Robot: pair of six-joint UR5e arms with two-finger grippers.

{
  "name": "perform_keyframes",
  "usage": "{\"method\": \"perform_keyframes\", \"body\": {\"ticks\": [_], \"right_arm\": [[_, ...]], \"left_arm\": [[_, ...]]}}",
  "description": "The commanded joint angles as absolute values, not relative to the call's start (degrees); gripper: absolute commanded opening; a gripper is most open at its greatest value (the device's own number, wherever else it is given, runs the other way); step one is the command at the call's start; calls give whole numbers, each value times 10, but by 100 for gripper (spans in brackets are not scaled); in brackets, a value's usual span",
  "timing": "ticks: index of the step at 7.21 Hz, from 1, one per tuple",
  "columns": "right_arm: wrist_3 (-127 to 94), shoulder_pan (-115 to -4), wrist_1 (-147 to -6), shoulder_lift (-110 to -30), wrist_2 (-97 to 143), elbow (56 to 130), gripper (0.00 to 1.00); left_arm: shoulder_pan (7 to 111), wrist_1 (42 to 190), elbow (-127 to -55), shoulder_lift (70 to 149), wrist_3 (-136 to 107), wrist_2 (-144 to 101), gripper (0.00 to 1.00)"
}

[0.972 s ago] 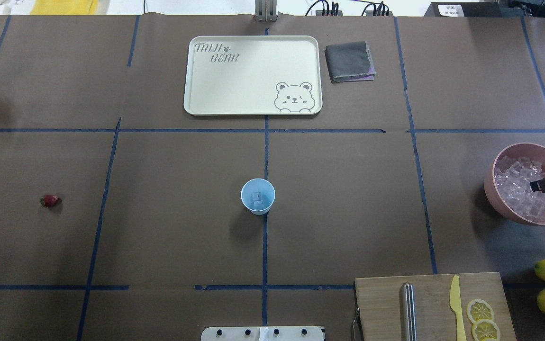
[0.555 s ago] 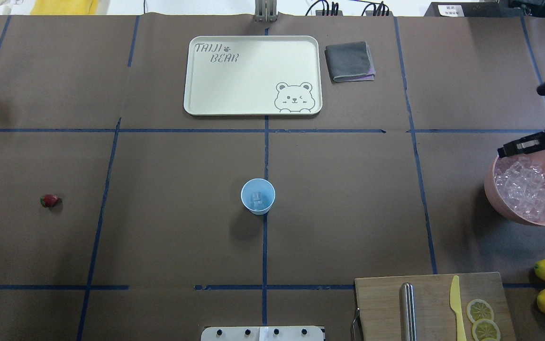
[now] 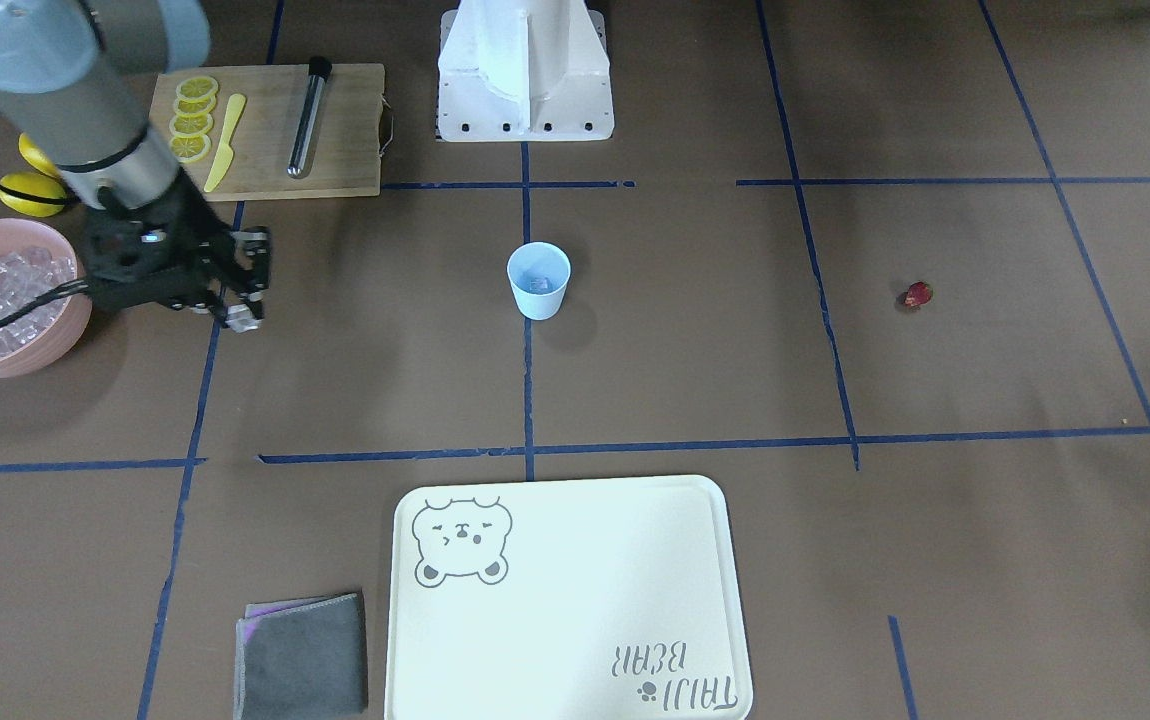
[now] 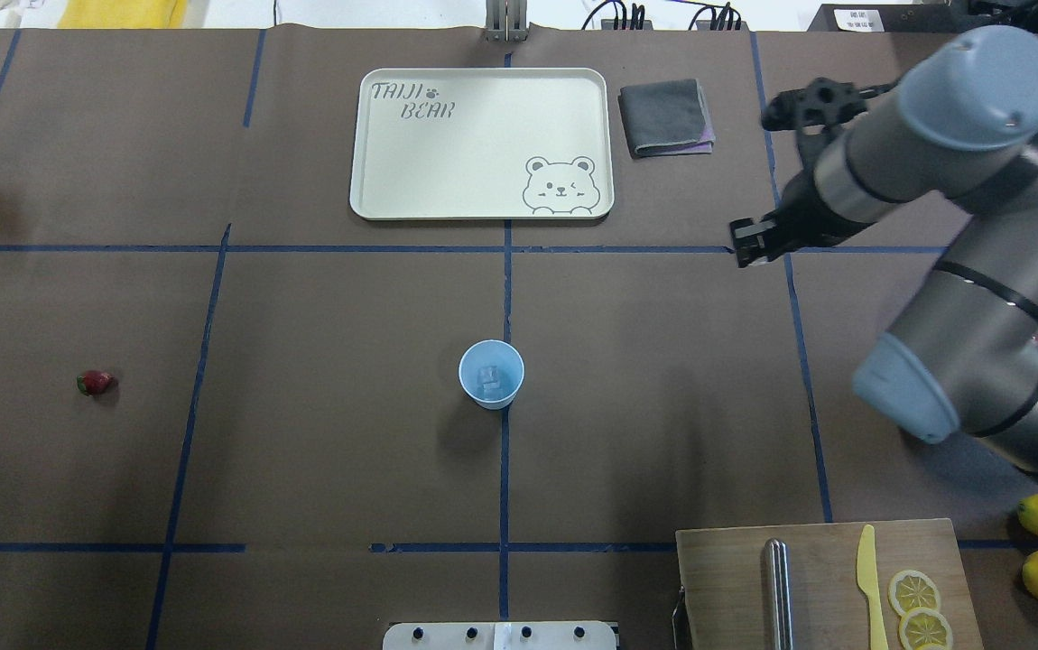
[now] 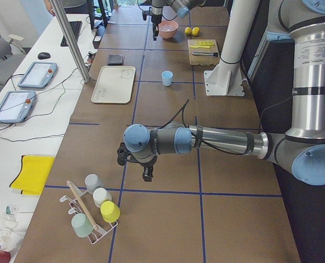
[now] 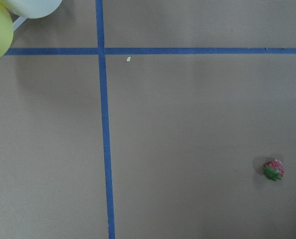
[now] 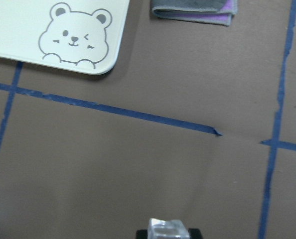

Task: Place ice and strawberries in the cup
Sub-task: 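Carry the ice cube with the right gripper over the blue cup and release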

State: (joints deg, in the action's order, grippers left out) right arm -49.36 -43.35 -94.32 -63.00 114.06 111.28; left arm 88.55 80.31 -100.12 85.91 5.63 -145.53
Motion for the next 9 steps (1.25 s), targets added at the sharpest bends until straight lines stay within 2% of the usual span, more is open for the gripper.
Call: {"method": "perform_keyframes", "body": {"ticks": [1,3,6,7,8,9], "right_arm": [[-620,-338,-997,-501,1070,1073,0],[-687,-268,-995,-413,996,969,0],[-697,-228,-995,-403,973,942,3],[-695,-228,-995,-405,973,943,36],[-688,-224,-995,-407,961,947,99],[-686,-224,-994,-406,963,947,99]], "left_arm": [[885,811,-996,859,56,-1455,100],[884,812,-995,859,56,-1455,100],[884,811,-994,859,56,-1455,100],[881,811,-994,859,56,-1455,100],[879,811,-994,859,56,-1455,100],[879,811,-994,859,56,-1455,100]]}}
